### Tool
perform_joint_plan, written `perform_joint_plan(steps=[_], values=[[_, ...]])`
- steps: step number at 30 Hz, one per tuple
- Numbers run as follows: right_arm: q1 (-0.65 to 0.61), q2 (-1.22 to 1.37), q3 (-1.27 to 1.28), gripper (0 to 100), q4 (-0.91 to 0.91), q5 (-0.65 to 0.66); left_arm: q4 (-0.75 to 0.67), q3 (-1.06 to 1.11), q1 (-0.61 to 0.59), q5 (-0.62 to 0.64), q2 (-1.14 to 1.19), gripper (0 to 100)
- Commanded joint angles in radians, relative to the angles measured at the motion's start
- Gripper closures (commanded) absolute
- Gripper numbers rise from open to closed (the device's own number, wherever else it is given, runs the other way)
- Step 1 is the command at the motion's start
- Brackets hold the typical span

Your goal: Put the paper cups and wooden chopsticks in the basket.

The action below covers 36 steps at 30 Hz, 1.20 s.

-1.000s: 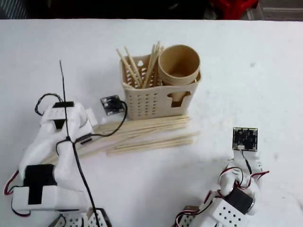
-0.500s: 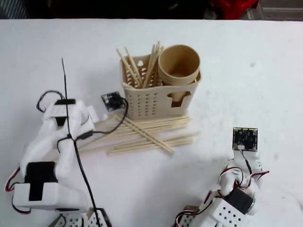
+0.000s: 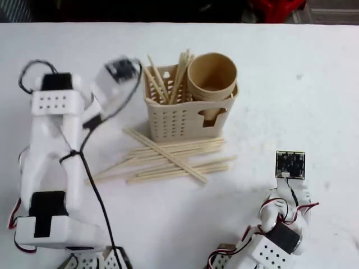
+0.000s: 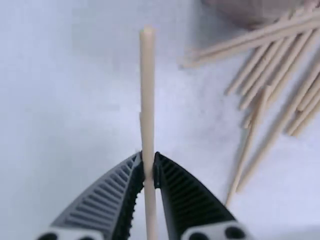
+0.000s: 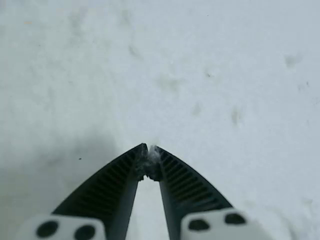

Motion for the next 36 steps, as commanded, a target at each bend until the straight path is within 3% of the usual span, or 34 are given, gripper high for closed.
perform_joint_plan(steps=[1,5,9,16,19,24,30,36], values=[[0.002,0.008,0.008,98.1,-0.018,0.006,0.144,-0.384,0.008,0.141,-0.004,98],[0.002,0.008,0.008,98.1,-0.018,0.006,0.262,-0.71,0.012,0.279,-0.002,98],[0.002,0.008,0.008,98.1,-0.018,0.006,0.269,-1.003,0.064,0.468,-0.002,98],[0.002,0.008,0.008,98.1,-0.018,0.006,0.203,-1.361,0.401,0.772,0.007,98],[0.002,0.008,0.008,98.1,-0.018,0.006,0.081,-1.358,0.518,0.833,0.007,98],[0.002,0.008,0.008,98.1,-0.018,0.006,-0.064,-1.247,0.602,0.961,0.007,98],[0.002,0.008,0.008,98.1,-0.018,0.006,-0.226,-1.0,0.596,0.965,0.005,98],[0.002,0.008,0.008,98.1,-0.018,0.006,-0.279,-0.876,0.535,0.968,-0.001,98]])
